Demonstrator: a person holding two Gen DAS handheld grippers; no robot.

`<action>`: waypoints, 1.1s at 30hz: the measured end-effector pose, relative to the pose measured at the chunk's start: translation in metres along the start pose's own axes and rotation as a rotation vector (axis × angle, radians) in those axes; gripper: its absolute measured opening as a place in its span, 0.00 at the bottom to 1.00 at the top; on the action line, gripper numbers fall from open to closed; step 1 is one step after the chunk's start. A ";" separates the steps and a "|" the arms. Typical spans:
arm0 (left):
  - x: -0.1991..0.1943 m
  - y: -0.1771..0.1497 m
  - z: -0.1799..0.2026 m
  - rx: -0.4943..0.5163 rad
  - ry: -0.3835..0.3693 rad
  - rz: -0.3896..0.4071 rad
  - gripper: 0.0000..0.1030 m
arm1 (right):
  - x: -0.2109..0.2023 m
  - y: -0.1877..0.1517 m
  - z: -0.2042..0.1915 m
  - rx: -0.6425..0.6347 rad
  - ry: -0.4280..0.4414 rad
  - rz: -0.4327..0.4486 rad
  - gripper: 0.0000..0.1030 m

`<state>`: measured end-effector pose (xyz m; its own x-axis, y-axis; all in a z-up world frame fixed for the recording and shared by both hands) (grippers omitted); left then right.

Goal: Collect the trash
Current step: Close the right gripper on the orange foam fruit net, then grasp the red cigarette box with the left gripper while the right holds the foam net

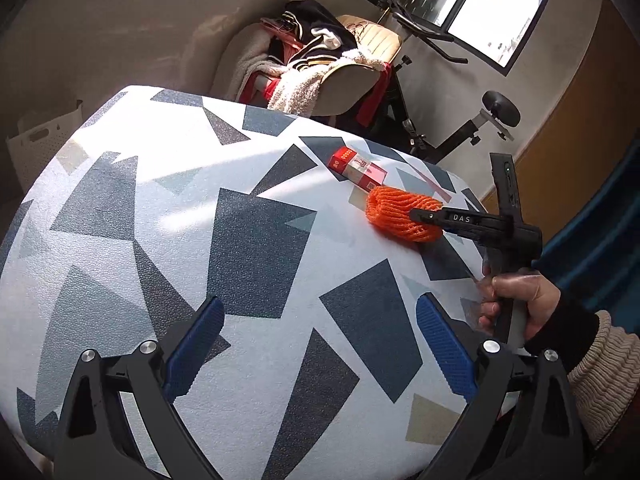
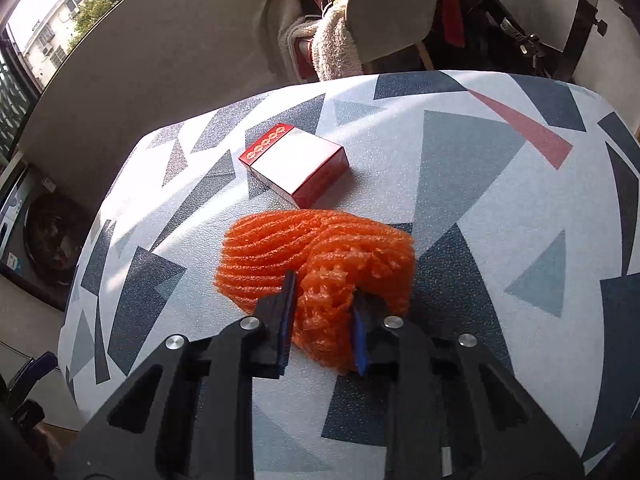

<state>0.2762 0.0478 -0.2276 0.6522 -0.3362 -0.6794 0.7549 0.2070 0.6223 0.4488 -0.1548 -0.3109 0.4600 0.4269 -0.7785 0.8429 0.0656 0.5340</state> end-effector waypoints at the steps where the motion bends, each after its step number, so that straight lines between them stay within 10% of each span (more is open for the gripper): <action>1: 0.006 0.003 0.005 -0.017 -0.024 -0.010 0.92 | -0.008 0.000 0.002 0.004 0.005 0.025 0.20; 13: 0.116 0.076 0.044 0.009 -0.052 -0.071 0.94 | -0.101 0.019 0.064 0.083 -0.066 0.283 0.18; 19: 0.187 0.104 0.096 0.543 0.034 -0.026 0.94 | -0.111 0.011 0.088 0.143 -0.044 0.284 0.18; 33: 0.280 0.125 0.077 0.464 0.039 -0.178 0.94 | -0.104 -0.004 0.111 0.195 -0.045 0.257 0.18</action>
<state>0.5479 -0.0909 -0.3098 0.5247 -0.2929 -0.7993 0.7504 -0.2843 0.5968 0.4290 -0.2999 -0.2685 0.6727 0.3666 -0.6427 0.7334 -0.2153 0.6448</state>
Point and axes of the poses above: each gripper's, at about its wrist camera, not at the fingertips, and x roughly the way its jaws point, z to its right, y to its top, the point moved 10 cm from there along x, roughly the way its jaws point
